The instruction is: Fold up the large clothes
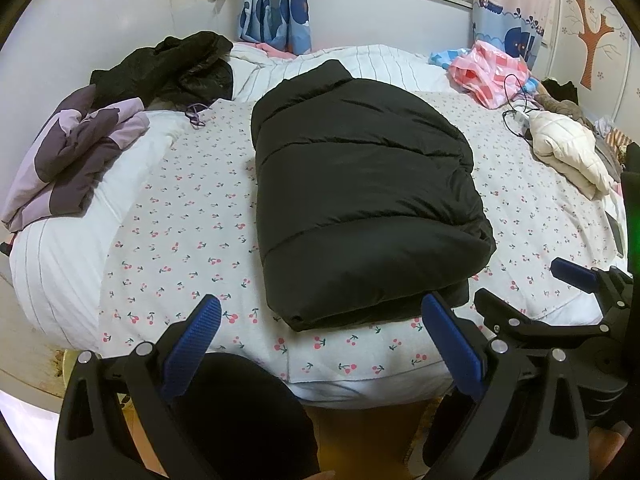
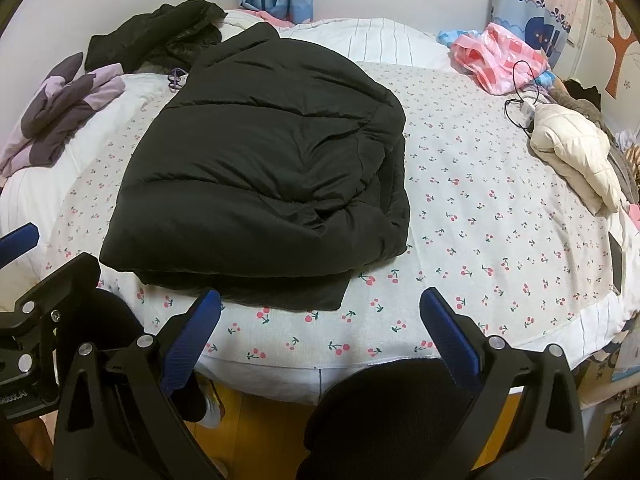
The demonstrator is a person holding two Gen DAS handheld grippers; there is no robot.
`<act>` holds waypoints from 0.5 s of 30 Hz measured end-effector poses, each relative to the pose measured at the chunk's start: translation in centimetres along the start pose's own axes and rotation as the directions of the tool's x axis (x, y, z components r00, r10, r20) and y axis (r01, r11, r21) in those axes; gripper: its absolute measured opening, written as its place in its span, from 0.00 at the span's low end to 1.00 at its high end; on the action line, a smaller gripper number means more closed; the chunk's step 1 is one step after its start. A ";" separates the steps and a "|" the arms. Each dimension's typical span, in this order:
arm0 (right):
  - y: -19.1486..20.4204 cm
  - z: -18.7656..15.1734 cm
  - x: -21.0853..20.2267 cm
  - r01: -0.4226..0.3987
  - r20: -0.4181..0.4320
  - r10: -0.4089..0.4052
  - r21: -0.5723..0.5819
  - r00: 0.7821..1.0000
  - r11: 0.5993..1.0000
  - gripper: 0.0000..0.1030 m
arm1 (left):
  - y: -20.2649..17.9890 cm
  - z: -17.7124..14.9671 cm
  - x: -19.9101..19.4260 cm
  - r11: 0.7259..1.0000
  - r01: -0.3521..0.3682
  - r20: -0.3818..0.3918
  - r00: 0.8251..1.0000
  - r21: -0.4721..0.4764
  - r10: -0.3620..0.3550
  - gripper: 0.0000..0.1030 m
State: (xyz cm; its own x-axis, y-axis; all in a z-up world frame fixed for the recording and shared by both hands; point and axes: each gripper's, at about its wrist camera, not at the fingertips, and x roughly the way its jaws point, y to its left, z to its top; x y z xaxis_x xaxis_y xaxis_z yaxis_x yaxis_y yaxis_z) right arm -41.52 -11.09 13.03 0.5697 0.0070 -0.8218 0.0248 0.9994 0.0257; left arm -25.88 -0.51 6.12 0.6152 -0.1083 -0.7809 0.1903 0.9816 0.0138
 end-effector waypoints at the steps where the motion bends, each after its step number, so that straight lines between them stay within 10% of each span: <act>1: 0.0 0.0 0.0 0.000 0.000 0.000 0.000 1.000 1.000 0.93 | 0.0 0.0 -0.1 1.000 -0.001 0.001 1.000 0.000 0.001 0.93; 15: -0.1 -0.1 0.4 0.002 -0.015 -0.002 -0.002 1.000 1.000 0.93 | -0.2 -0.2 -0.2 1.000 0.010 0.000 1.000 -0.001 -0.010 0.93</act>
State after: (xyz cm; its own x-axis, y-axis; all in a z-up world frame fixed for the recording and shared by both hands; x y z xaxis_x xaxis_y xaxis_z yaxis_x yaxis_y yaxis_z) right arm -41.42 -11.14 12.63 0.5573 0.0053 -0.8303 0.0240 0.9995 0.0225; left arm -26.18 -0.62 6.18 0.6132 -0.1185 -0.7810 0.1959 0.9806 0.0051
